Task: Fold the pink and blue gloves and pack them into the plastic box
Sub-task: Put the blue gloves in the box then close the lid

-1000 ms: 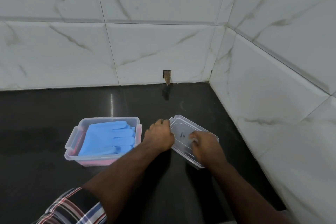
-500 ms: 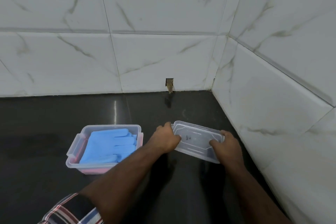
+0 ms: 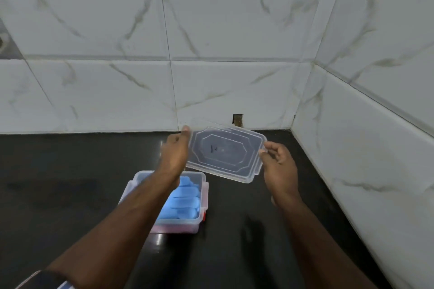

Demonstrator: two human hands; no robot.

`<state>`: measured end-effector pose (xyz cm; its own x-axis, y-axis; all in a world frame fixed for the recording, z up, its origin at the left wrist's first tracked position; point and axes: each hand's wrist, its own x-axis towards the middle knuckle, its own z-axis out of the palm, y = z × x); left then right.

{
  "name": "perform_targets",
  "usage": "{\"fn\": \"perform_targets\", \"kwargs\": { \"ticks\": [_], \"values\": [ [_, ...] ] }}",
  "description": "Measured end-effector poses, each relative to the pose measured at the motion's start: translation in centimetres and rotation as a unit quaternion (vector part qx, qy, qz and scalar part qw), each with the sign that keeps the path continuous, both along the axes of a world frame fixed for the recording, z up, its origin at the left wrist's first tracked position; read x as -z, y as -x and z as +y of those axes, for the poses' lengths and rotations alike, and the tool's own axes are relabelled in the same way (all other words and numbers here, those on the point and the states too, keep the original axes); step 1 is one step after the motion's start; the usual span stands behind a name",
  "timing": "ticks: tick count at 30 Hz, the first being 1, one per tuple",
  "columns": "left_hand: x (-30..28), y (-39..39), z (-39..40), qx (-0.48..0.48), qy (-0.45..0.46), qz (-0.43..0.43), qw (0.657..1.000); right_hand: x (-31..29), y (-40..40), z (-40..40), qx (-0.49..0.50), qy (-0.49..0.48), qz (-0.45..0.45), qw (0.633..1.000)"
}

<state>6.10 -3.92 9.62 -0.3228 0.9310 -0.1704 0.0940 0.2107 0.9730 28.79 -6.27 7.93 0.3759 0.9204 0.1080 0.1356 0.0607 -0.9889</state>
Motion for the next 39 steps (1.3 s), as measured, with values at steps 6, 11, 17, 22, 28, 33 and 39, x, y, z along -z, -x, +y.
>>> {"fn": "perform_targets", "kwargs": {
  "ticks": [6, 11, 17, 22, 28, 33, 39],
  "values": [
    [0.0, 4.9, -0.7, -0.061, -0.056, -0.218, 0.972, -1.5, 4.6, -0.4, -0.038, 0.008, 0.095, 0.995],
    [0.3, 8.6, -1.9, -0.048, -0.074, -0.298, 0.950, -1.3, 6.4, -1.1, -0.064, 0.038, 0.067, 0.995],
    [1.9, 12.5, -2.8, -0.014, -0.053, -0.289, 0.956, -0.6, 8.5, -1.8, -0.099, 0.070, 0.027, 0.992],
    [3.5, 13.9, -3.2, -0.008, -0.037, -0.117, 0.992, 0.8, 10.4, -2.7, -0.106, 0.108, -0.004, 0.988],
    [5.1, 14.4, -4.1, 0.007, -0.008, -0.018, 1.000, 3.4, 11.3, -4.0, -0.088, 0.118, -0.101, 0.984],
    [6.4, 14.2, -4.4, 0.020, 0.002, 0.021, 1.000, 4.2, 11.6, -4.5, -0.064, 0.120, -0.162, 0.977],
    [7.2, 13.5, -4.4, 0.026, -0.017, 0.066, 0.997, 4.7, 11.6, -5.1, -0.070, 0.121, -0.178, 0.974]
  ]
}}
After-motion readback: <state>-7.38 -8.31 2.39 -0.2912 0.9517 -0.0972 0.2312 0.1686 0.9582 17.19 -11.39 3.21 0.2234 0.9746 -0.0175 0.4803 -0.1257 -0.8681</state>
